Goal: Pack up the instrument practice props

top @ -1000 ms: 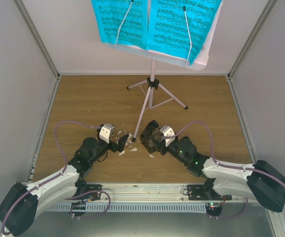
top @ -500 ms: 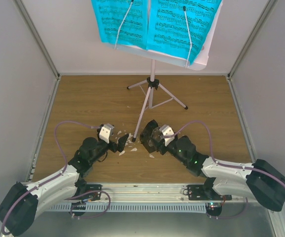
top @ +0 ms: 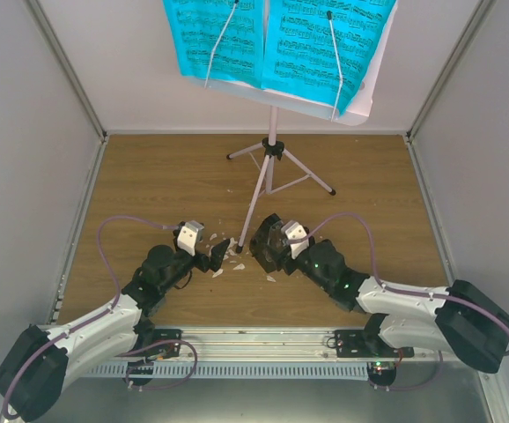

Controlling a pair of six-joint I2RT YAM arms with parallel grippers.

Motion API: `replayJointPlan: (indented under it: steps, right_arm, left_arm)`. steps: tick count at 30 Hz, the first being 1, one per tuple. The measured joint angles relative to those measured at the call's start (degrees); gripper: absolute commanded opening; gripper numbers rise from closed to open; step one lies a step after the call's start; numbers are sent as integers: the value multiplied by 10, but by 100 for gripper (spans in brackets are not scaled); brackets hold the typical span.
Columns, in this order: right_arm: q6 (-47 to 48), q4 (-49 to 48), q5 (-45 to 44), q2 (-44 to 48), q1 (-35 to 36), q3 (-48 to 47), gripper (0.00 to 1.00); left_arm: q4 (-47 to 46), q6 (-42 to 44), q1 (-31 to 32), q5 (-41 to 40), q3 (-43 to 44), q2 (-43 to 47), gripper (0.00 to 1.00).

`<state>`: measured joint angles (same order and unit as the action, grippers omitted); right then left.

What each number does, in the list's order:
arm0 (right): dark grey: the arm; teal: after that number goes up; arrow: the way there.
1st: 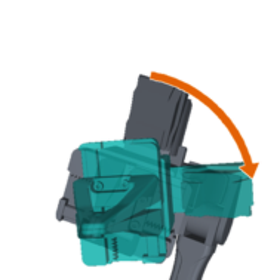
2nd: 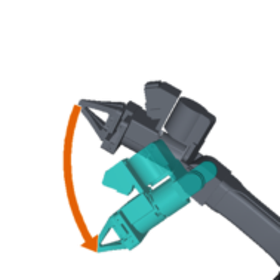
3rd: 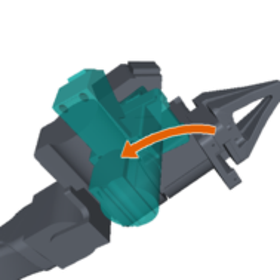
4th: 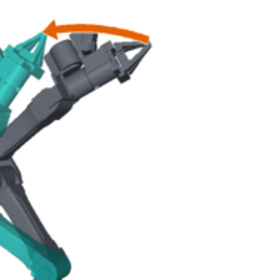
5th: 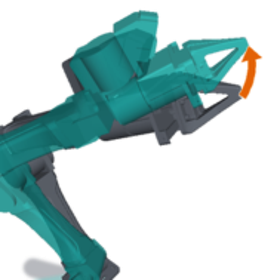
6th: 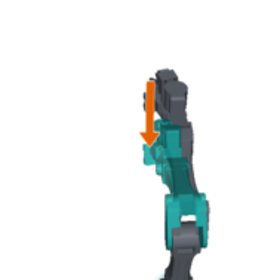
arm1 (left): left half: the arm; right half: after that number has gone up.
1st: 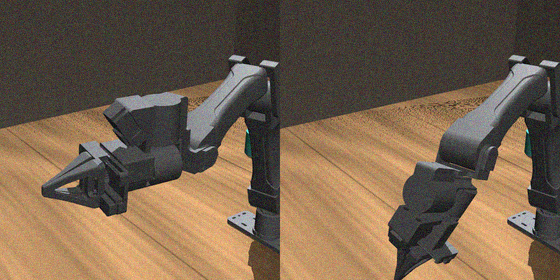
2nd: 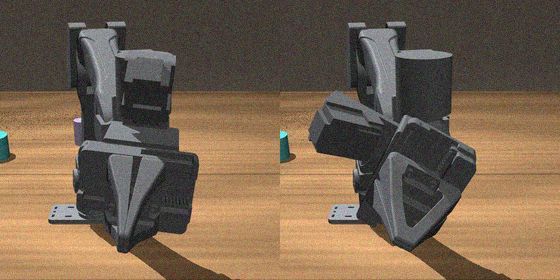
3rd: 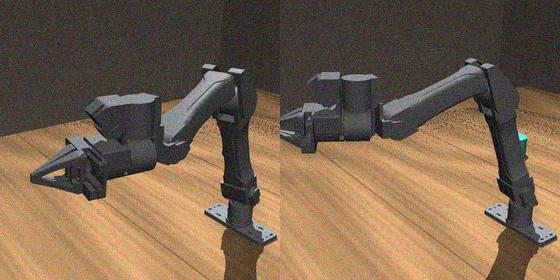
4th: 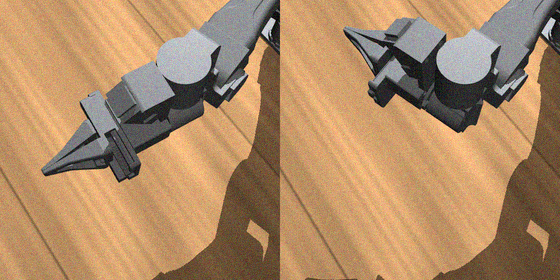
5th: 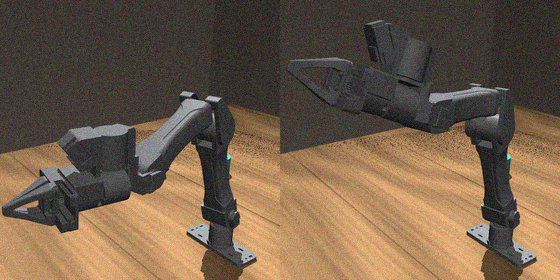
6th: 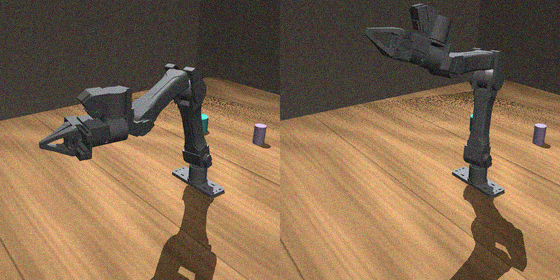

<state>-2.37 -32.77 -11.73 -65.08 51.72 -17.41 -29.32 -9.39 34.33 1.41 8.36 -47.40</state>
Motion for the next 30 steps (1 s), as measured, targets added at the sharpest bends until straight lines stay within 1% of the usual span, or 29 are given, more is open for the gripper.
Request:
replayJointPlan:
  steps: [2,7,8,12,16,23,26,28,30]
  right_arm:
    - [-1,2,0,-3,0,-3,85]
    - [-2,8,-1,-6,-1,-4,99]
    - [-2,11,-2,-5,-1,-5,99]
    - [-5,31,-1,12,-2,-6,100]
    - [-9,71,3,70,-3,-7,100]
    - [-52,186,1,232,-3,-7,100]
    - [-81,239,-30,279,-3,-17,100]
    - [-97,271,-57,284,-8,-36,100]
    - [-110,292,-74,271,-21,-60,100]
  left_arm:
    - [0,0,0,0,0,0,99]
    - [0,0,0,0,0,0,99]
    - [0,0,0,0,0,0,99]
    - [0,0,0,0,0,0,99]
    - [0,0,0,0,0,2,99]
    - [20,-17,0,30,5,17,99]
    - [40,-43,0,57,29,37,99]
    - [55,-57,0,73,62,43,99]
    - [74,-66,1,91,118,38,99]
